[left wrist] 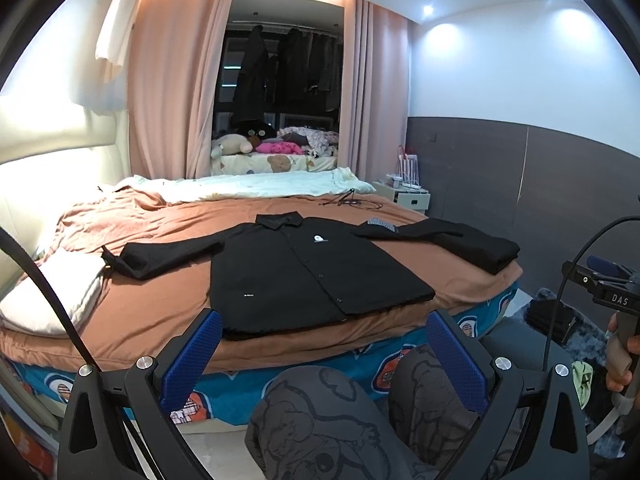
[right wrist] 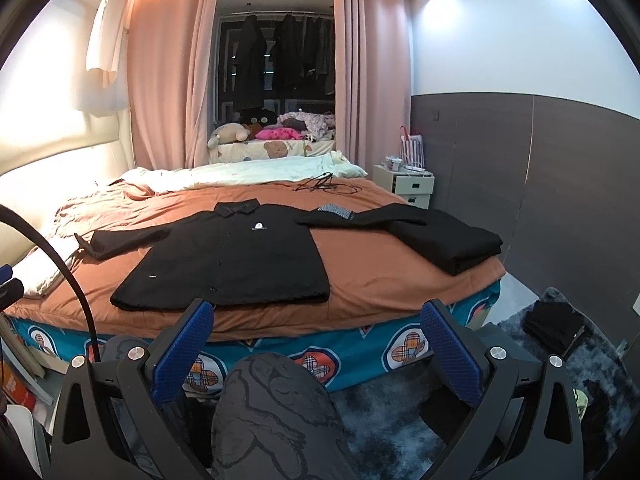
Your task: Fold large clothes
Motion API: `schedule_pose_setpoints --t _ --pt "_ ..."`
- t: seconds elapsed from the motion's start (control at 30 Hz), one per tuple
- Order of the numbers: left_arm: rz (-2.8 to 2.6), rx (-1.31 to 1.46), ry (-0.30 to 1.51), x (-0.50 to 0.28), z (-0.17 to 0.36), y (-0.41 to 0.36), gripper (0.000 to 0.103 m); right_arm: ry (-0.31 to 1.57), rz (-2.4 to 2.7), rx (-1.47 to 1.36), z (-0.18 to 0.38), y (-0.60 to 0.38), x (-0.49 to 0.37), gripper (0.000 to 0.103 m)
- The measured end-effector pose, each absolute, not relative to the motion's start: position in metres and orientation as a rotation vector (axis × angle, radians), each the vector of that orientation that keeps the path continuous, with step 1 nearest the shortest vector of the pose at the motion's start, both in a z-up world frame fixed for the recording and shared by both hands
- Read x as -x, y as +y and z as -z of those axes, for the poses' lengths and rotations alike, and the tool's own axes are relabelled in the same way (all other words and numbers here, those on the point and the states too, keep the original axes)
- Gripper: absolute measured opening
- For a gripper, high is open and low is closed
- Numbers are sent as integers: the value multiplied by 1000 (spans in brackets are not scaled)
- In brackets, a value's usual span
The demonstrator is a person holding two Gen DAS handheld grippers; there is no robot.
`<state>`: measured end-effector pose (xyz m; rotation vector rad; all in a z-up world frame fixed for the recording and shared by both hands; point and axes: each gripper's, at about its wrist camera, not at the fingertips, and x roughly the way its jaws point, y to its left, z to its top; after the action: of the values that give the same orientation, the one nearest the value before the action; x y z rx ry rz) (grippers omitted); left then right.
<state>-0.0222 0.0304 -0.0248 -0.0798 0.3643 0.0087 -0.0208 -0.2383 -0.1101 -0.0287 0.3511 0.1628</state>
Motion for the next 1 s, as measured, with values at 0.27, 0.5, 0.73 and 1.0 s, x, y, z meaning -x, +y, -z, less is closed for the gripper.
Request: schedule_pose_setpoints --t 0.27,0.5,0.73,1.0 --pt "-8 42 347 31 19 23 103 354 -169 21 112 -238 22 103" --pt "-5 40 346 32 18 23 103 349 -176 22 111 -236 23 103" --pt "-10 47 348 31 18 24 103 342 -178 27 113 -236 24 103" --pt "-10 47 349 31 18 24 103 342 -175 19 116 -235 27 103"
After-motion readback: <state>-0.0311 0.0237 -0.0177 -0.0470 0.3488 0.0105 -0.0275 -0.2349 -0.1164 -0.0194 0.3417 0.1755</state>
